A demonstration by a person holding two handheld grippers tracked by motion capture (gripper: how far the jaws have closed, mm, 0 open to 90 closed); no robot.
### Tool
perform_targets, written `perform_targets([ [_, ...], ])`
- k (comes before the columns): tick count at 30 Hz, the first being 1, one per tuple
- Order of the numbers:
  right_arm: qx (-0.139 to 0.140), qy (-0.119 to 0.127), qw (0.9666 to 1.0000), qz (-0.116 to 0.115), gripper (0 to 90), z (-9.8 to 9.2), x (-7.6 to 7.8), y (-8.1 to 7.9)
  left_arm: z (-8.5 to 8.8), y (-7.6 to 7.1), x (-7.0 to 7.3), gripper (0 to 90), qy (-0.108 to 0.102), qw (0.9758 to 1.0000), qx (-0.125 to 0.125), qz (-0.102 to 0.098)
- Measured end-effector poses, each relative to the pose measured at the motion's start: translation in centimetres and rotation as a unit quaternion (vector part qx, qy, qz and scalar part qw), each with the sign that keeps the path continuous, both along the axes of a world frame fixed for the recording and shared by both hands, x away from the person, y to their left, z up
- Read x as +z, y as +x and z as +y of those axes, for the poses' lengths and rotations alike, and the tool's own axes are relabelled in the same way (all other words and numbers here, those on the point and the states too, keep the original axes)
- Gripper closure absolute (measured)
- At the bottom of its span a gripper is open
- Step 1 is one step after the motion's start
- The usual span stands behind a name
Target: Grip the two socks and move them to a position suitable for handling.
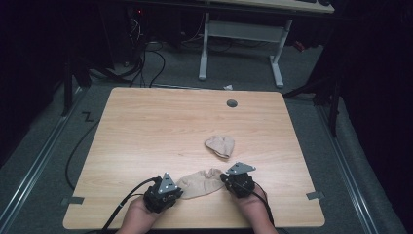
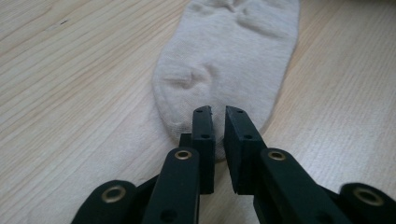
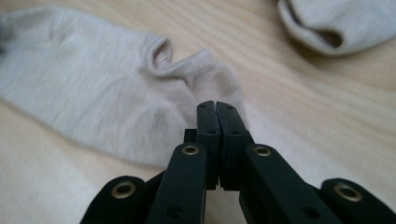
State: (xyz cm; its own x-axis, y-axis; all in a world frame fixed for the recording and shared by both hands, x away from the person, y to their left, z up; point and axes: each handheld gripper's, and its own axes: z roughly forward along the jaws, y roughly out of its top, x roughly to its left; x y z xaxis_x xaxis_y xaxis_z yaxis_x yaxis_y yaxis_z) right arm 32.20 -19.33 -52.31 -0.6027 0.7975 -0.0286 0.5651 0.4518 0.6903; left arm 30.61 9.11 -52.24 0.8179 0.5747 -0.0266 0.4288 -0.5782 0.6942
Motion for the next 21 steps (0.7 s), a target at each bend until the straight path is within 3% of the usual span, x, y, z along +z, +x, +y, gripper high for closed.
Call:
perform_targets([
  [6, 0.006, -0.006, 1.0000, 0.004, 87.6, 0.0, 0.3, -1.4, 0.2, 0.1, 0.1, 80.6, 0.000, 1.0000, 0.001, 0.003],
  [12, -0.008, 0.016, 0.9997, -0.016, 84.7, -0.5, 1.0, -1.4, 1.1, 0.1, 1.3, 76.2, -0.024, 0.9997, 0.000, -0.005],
  [15, -0.019, 0.025, 0.9993, -0.018, 81.5, -0.9, 1.1, -1.1, 1.7, 0.3, 1.7, 71.5, -0.028, 0.9995, 0.008, -0.012],
  [16, -0.024, 0.027, 0.9992, -0.017, 80.7, -1.0, 1.2, -0.9, 2.7, 0.8, 1.9, 69.3, -0.036, 0.9991, 0.022, -0.011],
  [21, -0.038, 0.028, 0.9987, -0.017, 74.1, -1.0, 1.5, 0.4, 4.3, 1.7, 1.8, 58.0, -0.042, 0.9977, 0.052, -0.011],
])
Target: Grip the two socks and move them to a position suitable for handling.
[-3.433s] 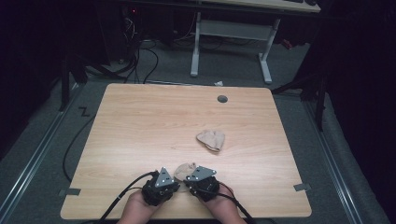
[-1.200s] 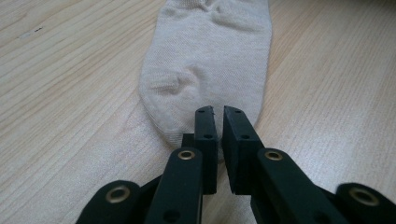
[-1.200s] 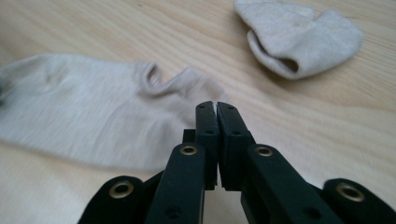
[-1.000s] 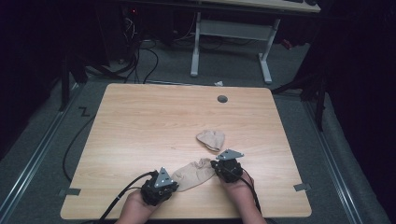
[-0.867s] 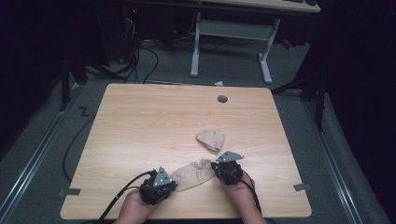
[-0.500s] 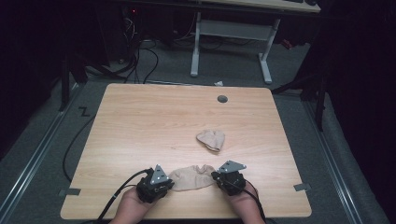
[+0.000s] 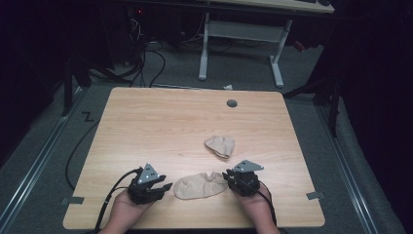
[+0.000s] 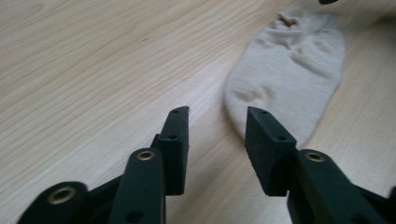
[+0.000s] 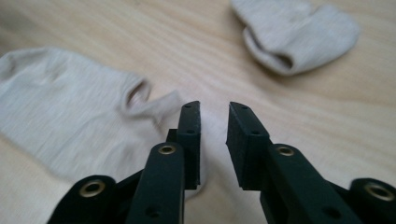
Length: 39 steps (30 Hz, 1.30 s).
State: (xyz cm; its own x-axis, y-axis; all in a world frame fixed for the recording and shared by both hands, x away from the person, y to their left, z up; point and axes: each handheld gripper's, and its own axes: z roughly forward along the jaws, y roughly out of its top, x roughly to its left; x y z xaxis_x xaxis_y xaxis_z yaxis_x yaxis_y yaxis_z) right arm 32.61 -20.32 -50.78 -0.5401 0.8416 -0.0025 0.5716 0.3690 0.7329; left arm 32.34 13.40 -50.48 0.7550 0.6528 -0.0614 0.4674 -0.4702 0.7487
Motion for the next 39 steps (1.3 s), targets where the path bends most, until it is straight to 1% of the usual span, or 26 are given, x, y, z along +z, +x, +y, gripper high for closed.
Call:
perform_targets([
  [1, 0.000, 0.000, 1.0000, 0.000, 74.1, 0.0, 0.0, 0.0, 0.0, 0.0, 0.0, 56.4, 0.000, 1.0000, 0.000, 0.000],
  [4, -0.013, -0.006, 0.9999, -0.010, 68.4, 0.8, 1.1, 2.3, 0.2, 0.3, -0.2, 54.6, 0.003, 1.0000, 0.007, 0.000],
  [5, -0.013, -0.006, 0.9999, -0.010, 68.4, 0.8, 1.1, 2.3, 0.2, 0.3, -0.2, 54.4, 0.003, 1.0000, 0.007, 0.000],
  [6, -0.018, -0.016, 0.9997, -0.006, 65.4, 1.5, 1.6, 3.9, 0.2, 0.3, -0.2, 54.2, 0.003, 1.0000, 0.007, -0.001],
  [7, -0.018, -0.016, 0.9997, -0.006, 65.4, 1.5, 1.6, 3.9, 0.2, 0.3, -0.2, 54.2, 0.003, 1.0000, 0.007, -0.001],
  [8, -0.020, -0.020, 0.9996, -0.005, 65.3, 1.9, 1.7, 4.9, 0.2, 0.2, -0.2, 54.1, 0.004, 1.0000, 0.006, -0.002],
  [9, -0.019, -0.036, 0.9992, -0.001, 64.4, 2.7, 1.9, 6.6, 0.2, 0.2, -0.1, 54.1, 0.004, 1.0000, 0.006, -0.002],
  [10, -0.019, -0.036, 0.9992, -0.001, 64.4, 2.7, 1.9, 6.6, 0.2, 0.2, -0.1, 54.0, 0.004, 1.0000, 0.006, -0.002],
  [12, -0.021, -0.048, 0.9986, 0.010, 60.6, 3.5, 1.9, 8.4, 0.3, 0.2, -0.1, 54.1, 0.002, 1.0000, 0.007, -0.003],
  [15, -0.024, -0.072, 0.9968, 0.025, 55.7, 4.7, 1.6, 10.6, 0.4, 0.3, -0.1, 54.2, 0.002, 1.0000, 0.008, 0.000],
  [16, -0.027, -0.092, 0.9948, 0.033, 51.5, 5.6, 1.3, 11.6, 0.4, 0.3, -0.2, 54.2, 0.001, 1.0000, 0.008, 0.001],
  [18, -0.028, -0.114, 0.9925, 0.033, 48.3, 6.3, 0.9, 12.5, 0.5, 0.3, -0.2, 54.3, 0.001, 1.0000, 0.007, 0.001],
  [19, -0.028, -0.114, 0.9925, 0.033, 48.3, 6.3, 0.9, 12.5, 0.5, 0.3, -0.2, 54.3, 0.001, 1.0000, 0.007, 0.001],
  [21, -0.035, -0.137, 0.9892, 0.039, 51.2, 6.8, 0.4, 13.3, 0.5, 0.3, -0.2, 54.5, 0.001, 1.0000, 0.007, 0.001],
  [22, -0.035, -0.137, 0.9892, 0.039, 51.2, 6.8, 0.4, 13.3, 0.5, 0.3, -0.2, 54.5, 0.001, 1.0000, 0.007, 0.002],
  [23, -0.035, -0.137, 0.9891, 0.041, 58.7, 6.8, 0.3, 13.4, 0.5, 0.2, -0.2, 54.5, 0.000, 1.0000, 0.006, 0.002],
  [25, -0.036, -0.125, 0.9901, 0.053, 84.0, 6.4, 0.1, 13.5, 0.5, 0.2, -0.1, 54.7, 0.001, 1.0000, 0.006, 0.002],
  [26, -0.036, -0.125, 0.9901, 0.053, 84.0, 6.4, 0.1, 13.5, 0.5, 0.2, -0.1, 54.7, 0.002, 1.0000, 0.005, 0.002],
  [28, -0.030, -0.108, 0.9925, 0.048, 85.2, 6.2, 0.6, 13.1, 0.5, 0.2, -0.2, 54.7, 0.001, 1.0000, 0.006, 0.002],
  [29, -0.017, -0.094, 0.9947, 0.037, 85.4, 6.3, 1.2, 12.5, 0.4, 0.3, -0.3, 54.8, 0.002, 1.0000, 0.005, 0.004],
  [32, -0.007, -0.077, 0.9966, 0.029, 85.4, 6.4, 2.0, 11.7, 0.3, 0.3, -0.3, 54.8, 0.004, 1.0000, 0.004, 0.005],
  [33, 0.006, -0.054, 0.9983, 0.021, 85.3, 6.4, 2.7, 10.9, 0.2, 0.2, -0.3, 54.9, 0.006, 1.0000, 0.001, 0.004],
  [34, 0.006, -0.054, 0.9983, 0.021, 85.3, 6.4, 2.7, 10.9, 0.2, 0.2, -0.3, 54.8, 0.006, 1.0000, 0.001, 0.004],
  [36, 0.015, -0.030, 0.9993, 0.019, 85.2, 6.5, 3.3, 10.1, 0.0, 0.2, -0.4, 54.8, 0.007, 1.0000, 0.000, 0.005],
  [37, 0.027, -0.020, 0.9994, 0.005, 85.1, 6.7, 3.9, 9.2, -0.1, 0.2, -0.5, 54.8, 0.009, 0.9999, 0.000, 0.005],
  [39, 0.033, -0.015, 0.9993, 0.000, 85.1, 6.9, 4.2, 8.8, -0.1, 0.2, -0.5, 54.8, 0.009, 0.9999, 0.001, 0.005],
])
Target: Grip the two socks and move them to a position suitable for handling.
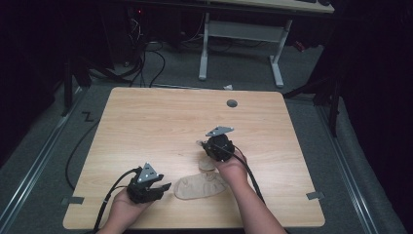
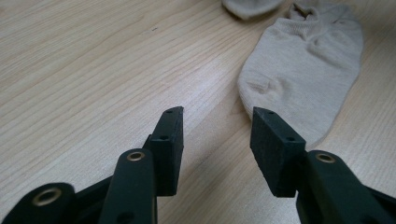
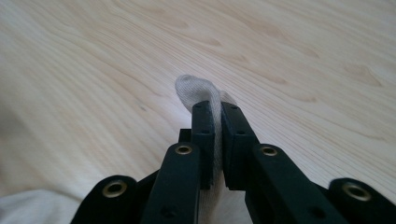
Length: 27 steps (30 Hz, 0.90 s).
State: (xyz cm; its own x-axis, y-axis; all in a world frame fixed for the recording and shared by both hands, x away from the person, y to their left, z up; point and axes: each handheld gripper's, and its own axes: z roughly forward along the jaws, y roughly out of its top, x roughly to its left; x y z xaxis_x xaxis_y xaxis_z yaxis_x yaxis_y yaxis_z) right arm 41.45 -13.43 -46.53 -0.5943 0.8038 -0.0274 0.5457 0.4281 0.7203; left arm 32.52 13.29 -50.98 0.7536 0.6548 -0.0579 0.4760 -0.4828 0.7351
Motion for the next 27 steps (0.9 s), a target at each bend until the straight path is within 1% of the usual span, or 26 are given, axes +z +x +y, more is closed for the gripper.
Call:
perform_targets([
  [2, 0.009, 0.010, 0.9999, -0.009, 85.0, 0.5, 0.6, -0.8, -0.1, 0.0, 0.0, 54.7, 0.000, 1.0000, 0.000, 0.000],
  [5, 0.033, 0.024, 0.9988, -0.028, 84.6, 1.5, 1.4, -2.1, -0.2, -0.1, 0.0, 54.6, 0.001, 1.0000, -0.001, -0.001],
  [6, 0.033, 0.024, 0.9988, -0.028, 84.6, 1.5, 1.4, -2.1, -0.2, -0.1, 0.0, 54.5, 0.001, 1.0000, -0.001, -0.001],
  [9, 0.037, 0.035, 0.9979, -0.039, 82.7, 1.6, 1.3, -2.6, -0.2, -0.2, -0.1, 54.6, 0.003, 1.0000, -0.003, -0.001],
  [10, 0.035, 0.041, 0.9979, -0.036, 81.4, 1.3, 1.1, -2.6, -0.2, -0.2, -0.1, 54.5, 0.003, 1.0000, -0.004, -0.001],
  [11, 0.030, 0.042, 0.9982, -0.031, 81.2, 0.7, 0.4, -2.5, -0.3, -0.2, -0.2, 54.6, 0.004, 1.0000, -0.007, 0.000],
  [12, 0.030, 0.042, 0.9982, -0.031, 81.2, 0.7, 0.4, -2.5, -0.3, -0.2, -0.2, 54.6, 0.004, 1.0000, -0.007, 0.000],
  [14, 0.015, 0.052, 0.9983, -0.021, 81.4, -0.5, -0.4, -2.5, -0.4, -0.1, -0.3, 54.6, 0.006, 0.9999, -0.009, 0.000],
  [15, 0.008, 0.056, 0.9982, -0.019, 81.6, -1.1, -0.8, -2.6, -0.5, -0.1, -0.3, 54.6, 0.007, 0.9999, -0.008, 0.000],
  [16, -0.007, 0.065, 0.9978, -0.016, 81.6, -2.4, -1.4, -2.9, -0.5, -0.1, -0.4, 54.7, 0.008, 0.9999, -0.009, 0.001],
  [17, -0.014, 0.065, 0.9976, -0.019, 81.1, -3.0, -1.6, -3.1, -0.6, -0.1, -0.4, 54.6, 0.008, 0.9999, -0.009, 0.001],
  [18, -0.014, 0.065, 0.9976, -0.019, 81.1, -3.0, -1.6, -3.1, -0.6, -0.1, -0.4, 54.6, 0.009, 0.9999, -0.010, 0.001],
  [20, -0.028, 0.056, 0.9977, -0.025, 79.4, -4.4, -2.0, -3.6, -0.7, -0.1, -0.4, 54.7, 0.010, 0.9999, -0.011, 0.001],
  [23, -0.045, 0.053, 0.9972, -0.028, 76.3, -6.1, -2.4, -4.5, -0.9, -0.2, -0.5, 54.6, 0.014, 0.9998, -0.014, 0.001],
  [24, -0.052, 0.055, 0.9968, -0.028, 75.7, -6.8, -2.6, -4.8, -1.0, -0.2, -0.6, 54.6, 0.015, 0.9998, -0.016, 0.001],
  [25, -0.064, 0.057, 0.9960, -0.024, 73.0, -8.2, -3.0, -5.6, -1.1, -0.2, -0.6, 54.6, 0.016, 0.9997, -0.017, 0.001],
  [26, -0.064, 0.057, 0.9960, -0.024, 73.0, -8.2, -3.0, -5.6, -1.1, -0.2, -0.6, 54.6, 0.016, 0.9997, -0.017, 0.001],
  [27, -0.074, 0.058, 0.9953, -0.021, 70.4, -9.3, -3.2, -6.2, -1.1, -0.3, -0.6, 54.6, 0.017, 0.9997, -0.017, 0.001],
])
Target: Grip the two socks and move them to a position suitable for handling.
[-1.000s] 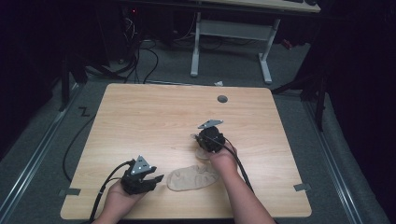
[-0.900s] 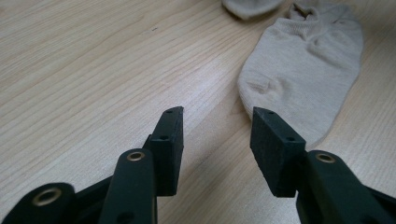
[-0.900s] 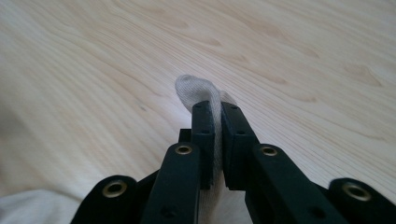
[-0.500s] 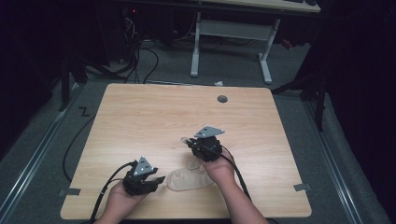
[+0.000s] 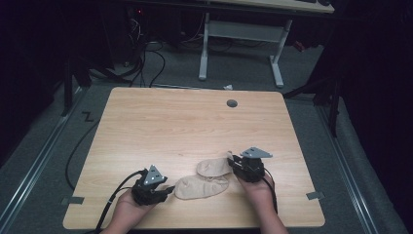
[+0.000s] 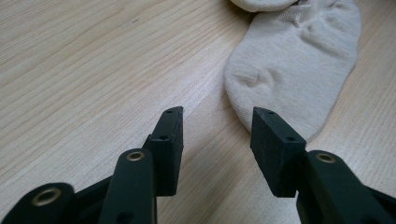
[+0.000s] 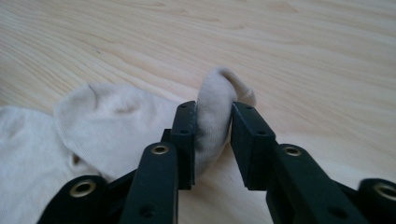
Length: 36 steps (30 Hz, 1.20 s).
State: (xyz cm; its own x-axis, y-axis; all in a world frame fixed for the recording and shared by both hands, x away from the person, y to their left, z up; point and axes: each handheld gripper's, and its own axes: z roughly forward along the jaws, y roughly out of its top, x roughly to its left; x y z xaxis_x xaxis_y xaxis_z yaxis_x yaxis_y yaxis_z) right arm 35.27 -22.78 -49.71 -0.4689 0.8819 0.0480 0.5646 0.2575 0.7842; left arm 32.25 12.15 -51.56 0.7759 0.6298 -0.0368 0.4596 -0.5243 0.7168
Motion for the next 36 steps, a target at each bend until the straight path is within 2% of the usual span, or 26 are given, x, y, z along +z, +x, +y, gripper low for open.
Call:
perform_targets([
  [1, 0.000, 0.000, 1.0000, 0.000, 70.4, 0.0, 0.0, 0.0, 0.0, 0.0, 0.0, 54.6, 0.000, 1.0000, 0.000, 0.000],
  [2, -0.007, 0.000, 1.0000, -0.001, 69.0, -1.2, -0.1, -0.6, -0.1, 0.0, 0.0, 54.6, 0.000, 1.0000, 0.000, 0.000],
  [4, -0.016, -0.005, 0.9999, -0.003, 68.5, -2.1, -0.1, -1.2, -0.1, -0.1, 0.1, 54.6, -0.001, 1.0000, 0.000, 0.000],
  [10, -0.037, 0.004, 0.9993, -0.006, 62.9, -3.9, 0.1, -1.9, -0.3, -0.1, 0.2, 54.5, -0.004, 1.0000, 0.003, 0.000],
  [19, -0.037, -0.006, 0.9993, 0.007, 59.4, -3.9, -0.7, -1.4, -0.7, -0.1, 0.7, 53.4, -0.019, 0.9998, 0.001, -0.006],
  [26, -0.030, -0.012, 0.9994, 0.008, 63.3, -3.4, -0.8, -1.3, -2.4, -0.1, 1.0, 53.0, -0.034, 0.9994, -0.005, 0.001],
  [29, -0.012, -0.009, 0.9998, 0.014, 71.9, -2.9, -0.6, -1.6, -3.5, -0.3, 0.8, 55.8, -0.026, 0.9996, -0.014, 0.001],
  [30, 0.013, 0.004, 0.9998, 0.017, 82.1, -2.4, -0.3, -1.9, -3.9, -0.4, 0.6, 61.3, -0.018, 0.9997, -0.017, -0.005],
  [31, 0.013, 0.004, 0.9998, 0.017, 82.1, -2.4, -0.3, -1.9, -3.9, -0.4, 0.6, 64.6, -0.018, 0.9997, -0.017, -0.005],
  [32, 0.023, 0.008, 0.9996, 0.012, 86.0, -2.0, -0.2, -2.1, -4.0, -0.5, 0.6, 64.6, -0.013, 0.9997, -0.019, -0.009],
  [33, 0.032, 0.009, 0.9994, 0.007, 90.0, -1.5, -0.1, -2.4, -4.1, -0.6, 0.5, 68.7, -0.009, 0.9997, -0.018, -0.011],
  [34, 0.064, 0.002, 0.9980, 0.004, 90.0, -0.3, 0.0, -2.8, -4.2, -0.6, 0.4, 78.3, 0.000, 0.9998, -0.015, -0.015],
  [35, 0.079, -0.006, 0.9968, 0.006, 90.0, 0.4, -0.1, -2.9, -4.2, -0.6, 0.4, 81.0, 0.000, 0.9998, -0.015, -0.015],
  [36, 0.079, -0.006, 0.9968, 0.006, 90.0, 0.4, -0.1, -2.9, -4.3, -0.6, 0.3, 81.0, 0.006, 0.9997, -0.014, -0.018],
])
